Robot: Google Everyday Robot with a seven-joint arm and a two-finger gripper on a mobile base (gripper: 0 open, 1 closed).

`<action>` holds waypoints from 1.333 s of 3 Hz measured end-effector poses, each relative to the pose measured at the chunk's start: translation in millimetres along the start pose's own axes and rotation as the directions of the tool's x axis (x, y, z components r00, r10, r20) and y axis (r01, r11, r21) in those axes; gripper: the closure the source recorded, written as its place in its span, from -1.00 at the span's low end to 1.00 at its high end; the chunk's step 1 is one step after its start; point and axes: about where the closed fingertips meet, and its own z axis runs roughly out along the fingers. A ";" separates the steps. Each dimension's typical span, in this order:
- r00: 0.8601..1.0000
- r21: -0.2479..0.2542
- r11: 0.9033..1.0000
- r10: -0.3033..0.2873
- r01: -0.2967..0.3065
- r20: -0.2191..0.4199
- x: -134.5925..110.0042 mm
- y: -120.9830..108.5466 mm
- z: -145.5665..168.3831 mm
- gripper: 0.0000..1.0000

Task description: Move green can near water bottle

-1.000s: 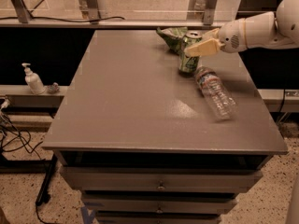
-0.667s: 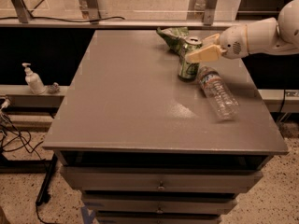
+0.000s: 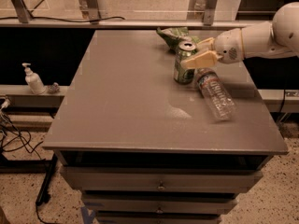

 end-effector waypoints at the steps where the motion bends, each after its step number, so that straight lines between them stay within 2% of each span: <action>1: 0.999 -0.025 0.999 -0.033 0.032 -0.001 -2.3 4.2 4.3 -0.28; 2: 0.999 -0.030 0.998 -0.052 0.052 -0.003 -4.2 4.7 1.2 -0.73; 3: 0.998 -0.008 0.998 -0.061 0.060 -0.009 -3.1 1.4 -12.0 -1.00; 4: 0.999 0.037 0.998 -0.042 0.042 -0.005 -0.8 -6.3 -39.0 -1.00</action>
Offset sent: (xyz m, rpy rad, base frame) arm -0.0055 -0.0054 0.0105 -0.0258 -0.0526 0.0553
